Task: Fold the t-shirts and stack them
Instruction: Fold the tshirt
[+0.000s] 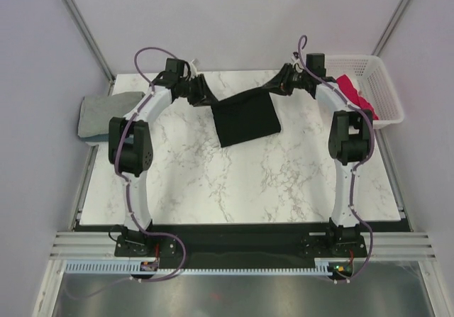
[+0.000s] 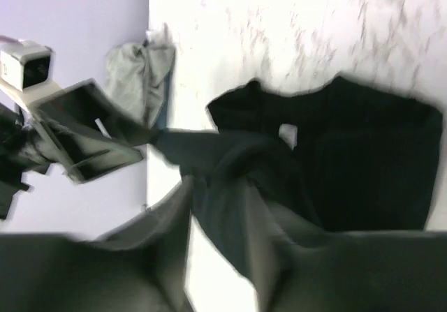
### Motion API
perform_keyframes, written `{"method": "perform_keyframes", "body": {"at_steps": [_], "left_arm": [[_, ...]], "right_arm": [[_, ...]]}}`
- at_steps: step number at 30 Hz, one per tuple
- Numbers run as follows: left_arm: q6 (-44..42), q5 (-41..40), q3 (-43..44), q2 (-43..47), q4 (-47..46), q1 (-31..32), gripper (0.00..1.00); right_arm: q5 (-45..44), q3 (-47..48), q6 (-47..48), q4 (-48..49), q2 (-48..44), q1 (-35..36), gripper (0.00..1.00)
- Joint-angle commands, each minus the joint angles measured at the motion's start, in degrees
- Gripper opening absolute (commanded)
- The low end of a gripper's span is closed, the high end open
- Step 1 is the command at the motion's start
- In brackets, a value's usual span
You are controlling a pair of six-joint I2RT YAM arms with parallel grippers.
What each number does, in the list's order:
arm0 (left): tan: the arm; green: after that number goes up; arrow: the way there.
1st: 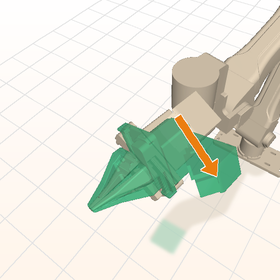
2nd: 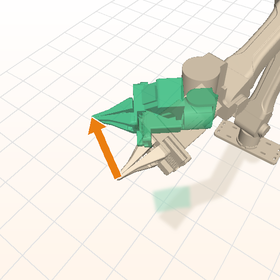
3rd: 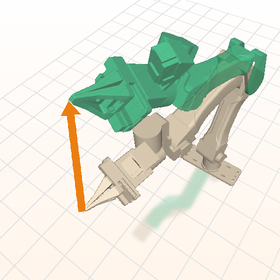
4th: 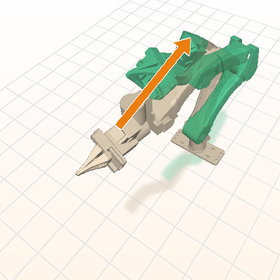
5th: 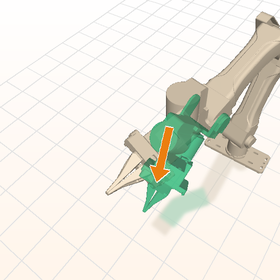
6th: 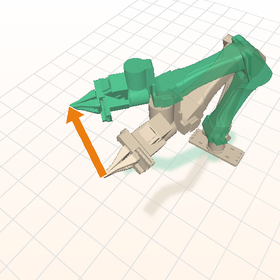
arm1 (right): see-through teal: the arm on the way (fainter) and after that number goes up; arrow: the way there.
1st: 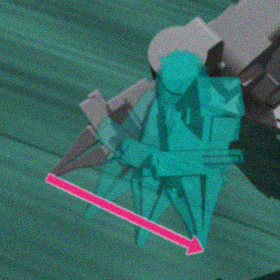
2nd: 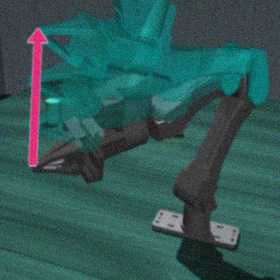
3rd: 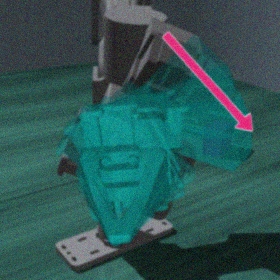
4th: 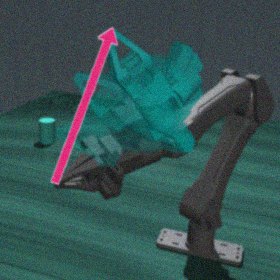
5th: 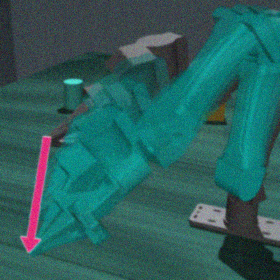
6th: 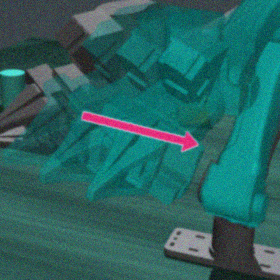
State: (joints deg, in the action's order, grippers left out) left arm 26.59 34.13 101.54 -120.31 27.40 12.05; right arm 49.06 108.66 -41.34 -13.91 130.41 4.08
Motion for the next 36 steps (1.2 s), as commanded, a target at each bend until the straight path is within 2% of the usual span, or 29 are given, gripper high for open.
{"method": "perform_keyframes", "body": {"at_steps": [1, 2, 6, 8, 10, 11, 14, 17, 24, 28, 31, 33, 36], "left_arm": [[-7.3, -13.1, 10.7, -4.7, -5.0, 0.7, 0.78], [-8.1, -16.1, 12.4, -4.8, -4.5, 1.3, 0.87], [-8.8, -18.0, 13.5, -0.4, -4.4, 1.4, 0.91], [-8.3, -17.1, 9.2, 3.6, -3.1, 1.4, 0.9], [-7.2, -15.1, 3.0, 5.8, -2.1, 1.4, 0.88], [-7.2, -13.8, 1.1, 6.6, -1.7, 1.4, 0.87], [-5.9, -8.7, -5.8, 9.3, -1.1, 1.4, 0.85], [-5.5, -4.5, -9.9, 10.8, -1.8, 1.5, 0.83], [-4.6, 3.9, -9.6, 8.6, -4.6, 1.7, 0.82], [-4.9, 1.4, -8.8, 6.5, -3.9, 1.6, 0.83], [-5.1, 1.0, -8.7, 4.9, -2.6, 1.1, 0.89], [-4.4, 1.2, -9.0, 4.2, -2.3, 1.0, 0.93], [-3.6, 1.5, -9.1, 2.9, -2.3, 0.8, 0.93]], "right_arm": [[-0.5, 7.9, 0.5, 9.1, 4.4, 1.5, 0.48], [-0.2, 8.9, 2.8, 9.2, 4.5, 1.4, 0.68], [1.7, 7.6, 4.9, 7.7, -0.1, -0.1, 0.74], [1.4, 4.0, 6.3, 5.1, -3.6, -1.3, 0.74], [1.1, 0.9, 11.4, 1.7, -5.9, -1.5, 0.73], [0.9, -0.1, 13.1, -1.4, -6.2, -1.5, 0.73], [1.6, -5.5, 14.8, -2.5, -7.4, -2.1, 0.73], [1.2, -6.5, 18.0, -5.1, -6.4, -2.7, 0.73], [-0.9, -1.1, 23.7, -9.9, 1.0, -3.0, 0.73], [-1.2, 0.2, 24.2, -10.5, 3.0, -3.0, 0.73], [-1.0, 1.6, 23.6, -10.3, 2.7, -3.0, 0.73], [-0.5, 3.0, 22.0, -9.4, 1.7, -2.8, 0.73], [0.6, 3.9, 18.9, -7.5, 0.1, -2.8, 0.73]]}}
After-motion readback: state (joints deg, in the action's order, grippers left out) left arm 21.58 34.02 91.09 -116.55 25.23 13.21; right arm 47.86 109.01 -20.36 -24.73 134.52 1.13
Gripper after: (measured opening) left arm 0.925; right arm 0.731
